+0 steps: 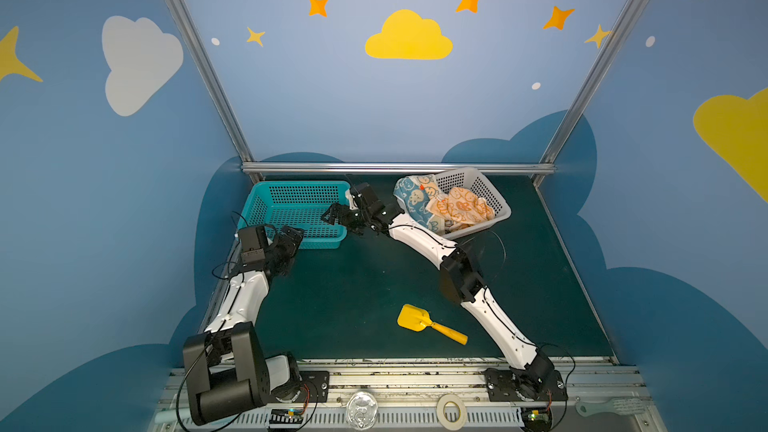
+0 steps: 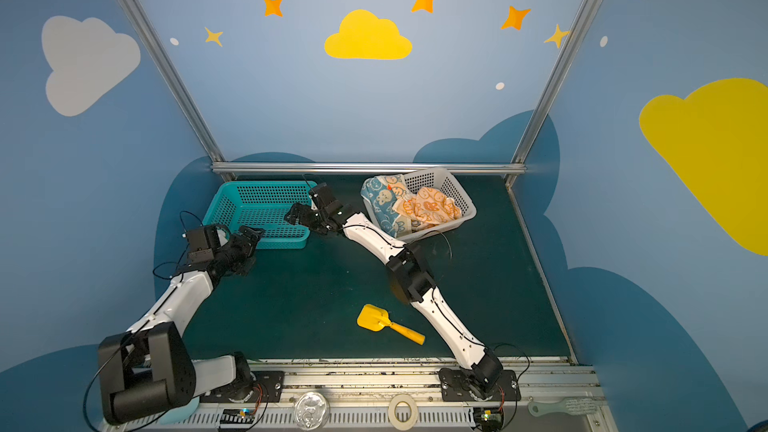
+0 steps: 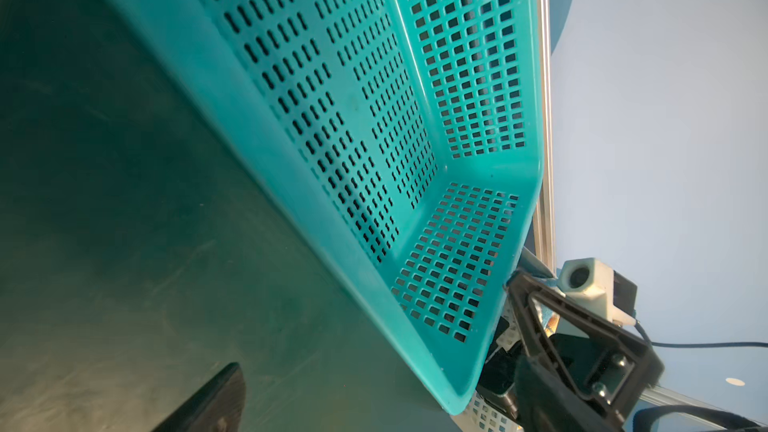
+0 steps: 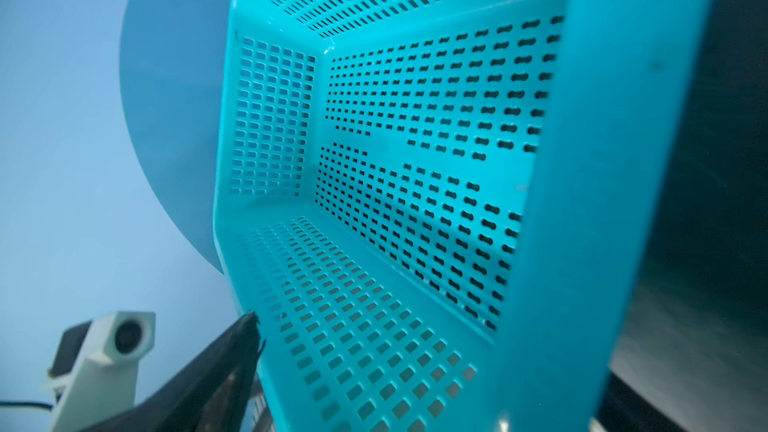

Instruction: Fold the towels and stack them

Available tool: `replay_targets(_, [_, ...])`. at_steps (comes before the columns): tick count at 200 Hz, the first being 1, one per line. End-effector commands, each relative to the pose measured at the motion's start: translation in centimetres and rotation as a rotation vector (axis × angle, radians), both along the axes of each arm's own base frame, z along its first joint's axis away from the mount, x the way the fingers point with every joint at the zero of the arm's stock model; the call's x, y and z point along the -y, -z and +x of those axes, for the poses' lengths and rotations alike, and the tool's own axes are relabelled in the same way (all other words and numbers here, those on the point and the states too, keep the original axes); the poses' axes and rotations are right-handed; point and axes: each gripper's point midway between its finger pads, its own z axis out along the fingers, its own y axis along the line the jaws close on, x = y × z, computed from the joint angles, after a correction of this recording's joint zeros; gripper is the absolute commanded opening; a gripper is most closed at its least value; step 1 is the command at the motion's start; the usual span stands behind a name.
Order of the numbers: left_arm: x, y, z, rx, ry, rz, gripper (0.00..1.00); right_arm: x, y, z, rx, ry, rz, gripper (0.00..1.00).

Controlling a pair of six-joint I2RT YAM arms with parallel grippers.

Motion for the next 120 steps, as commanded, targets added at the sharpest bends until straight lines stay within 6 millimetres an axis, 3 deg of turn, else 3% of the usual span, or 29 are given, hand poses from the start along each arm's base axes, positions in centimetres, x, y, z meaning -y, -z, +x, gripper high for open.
replay_targets(1, [-0.1,0.3,-0.5,-0.006,0.003,-0.015,1.00,-1.6,-1.0,0.3,0.016,0.057,0.058,0.99])
replay_targets(38, [0.1,0.9,-0.2,-0.015,0.021,-0.065,1.00,-2.3,-1.0,1.1,0.028,0.102,0.087,0.99])
replay_targets(95, [0.3,1.0,-0.3,-0.014,0.034,-0.064,1.00,-1.3,-0.2,2.6,0.030,0.119,0.078,0.99])
replay_targets(120, [0.3,0.6,-0.5,-0.007,0.037,-0.048,1.00,-0.6,-1.4,2.6,0.054,0.086,0.061,0.99])
